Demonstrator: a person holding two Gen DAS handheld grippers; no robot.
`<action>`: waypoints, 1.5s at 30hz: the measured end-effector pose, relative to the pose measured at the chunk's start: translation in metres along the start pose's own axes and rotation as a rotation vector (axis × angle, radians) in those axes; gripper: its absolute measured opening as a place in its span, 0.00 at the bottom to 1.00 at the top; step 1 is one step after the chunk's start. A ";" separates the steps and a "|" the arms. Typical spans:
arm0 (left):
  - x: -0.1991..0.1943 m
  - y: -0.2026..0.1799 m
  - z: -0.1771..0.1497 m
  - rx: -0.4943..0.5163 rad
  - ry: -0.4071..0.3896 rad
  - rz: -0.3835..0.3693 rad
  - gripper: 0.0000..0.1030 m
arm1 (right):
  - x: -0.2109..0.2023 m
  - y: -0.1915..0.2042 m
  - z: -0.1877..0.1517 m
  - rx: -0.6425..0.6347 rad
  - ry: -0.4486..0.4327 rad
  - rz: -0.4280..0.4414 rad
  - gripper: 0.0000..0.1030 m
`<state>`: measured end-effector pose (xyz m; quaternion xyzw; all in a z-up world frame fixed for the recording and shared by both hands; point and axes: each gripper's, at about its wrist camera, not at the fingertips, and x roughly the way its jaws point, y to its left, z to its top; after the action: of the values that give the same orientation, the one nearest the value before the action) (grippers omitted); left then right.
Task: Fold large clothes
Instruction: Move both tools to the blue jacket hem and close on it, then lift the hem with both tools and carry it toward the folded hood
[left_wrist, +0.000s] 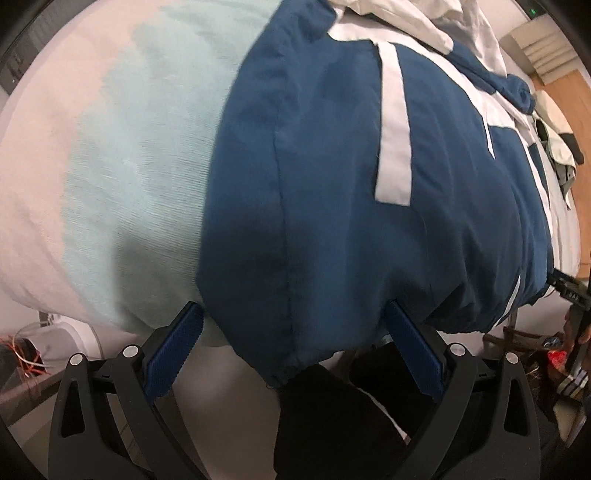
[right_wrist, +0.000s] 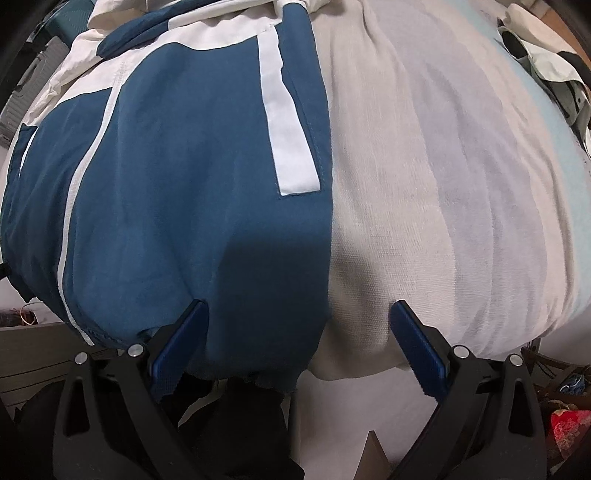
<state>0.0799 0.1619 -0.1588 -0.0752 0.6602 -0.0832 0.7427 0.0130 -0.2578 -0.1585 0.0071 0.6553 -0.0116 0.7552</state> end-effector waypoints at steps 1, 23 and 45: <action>0.001 -0.001 -0.001 0.003 0.000 0.003 0.94 | 0.002 -0.001 0.000 0.005 0.004 0.003 0.92; -0.011 -0.011 0.003 0.030 0.010 -0.039 0.36 | 0.013 -0.010 0.024 0.026 0.041 0.117 0.44; -0.019 -0.034 0.013 0.105 0.019 -0.039 0.03 | 0.020 0.018 0.042 0.019 0.110 0.097 0.14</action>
<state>0.0895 0.1330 -0.1313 -0.0479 0.6601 -0.1329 0.7377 0.0582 -0.2411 -0.1721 0.0464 0.6948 0.0192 0.7175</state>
